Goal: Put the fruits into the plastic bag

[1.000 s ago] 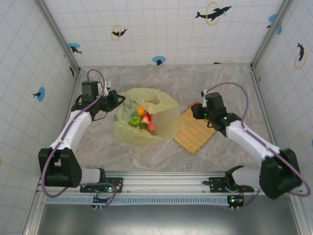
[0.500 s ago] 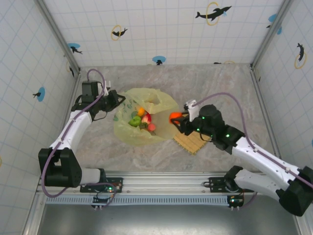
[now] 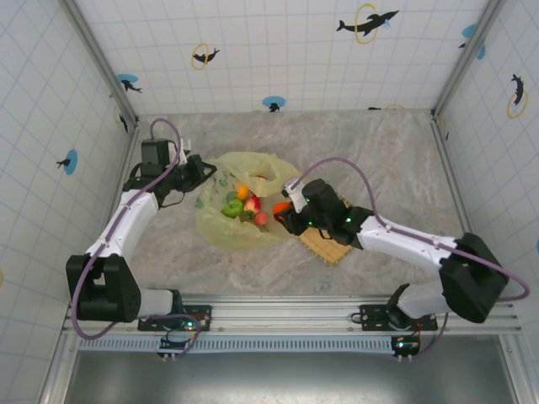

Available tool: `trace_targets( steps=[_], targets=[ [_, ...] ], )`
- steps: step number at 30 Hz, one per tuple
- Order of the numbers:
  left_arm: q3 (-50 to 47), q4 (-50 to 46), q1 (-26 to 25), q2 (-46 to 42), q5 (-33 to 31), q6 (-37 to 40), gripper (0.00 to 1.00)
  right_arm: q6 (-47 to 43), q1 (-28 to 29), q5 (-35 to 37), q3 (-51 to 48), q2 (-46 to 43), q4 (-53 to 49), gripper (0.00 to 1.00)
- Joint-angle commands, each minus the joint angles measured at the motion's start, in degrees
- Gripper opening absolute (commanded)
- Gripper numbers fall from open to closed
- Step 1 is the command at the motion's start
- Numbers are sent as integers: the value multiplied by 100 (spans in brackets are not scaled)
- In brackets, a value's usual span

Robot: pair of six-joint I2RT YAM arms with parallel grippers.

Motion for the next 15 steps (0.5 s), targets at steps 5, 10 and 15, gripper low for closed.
trace_targets(
  steps=[5,10,15],
  targets=[
    [-2,87,-69,-46,108,-56,0,116,126,375,504,815,1135,51],
    [31,84,-105,-19,86,-83,0,200,219,388,820,1394,1585,51],
    [25,60,-121,-25,60,-77,0,402,306,759,1094,1847,1959,51]
  ],
)
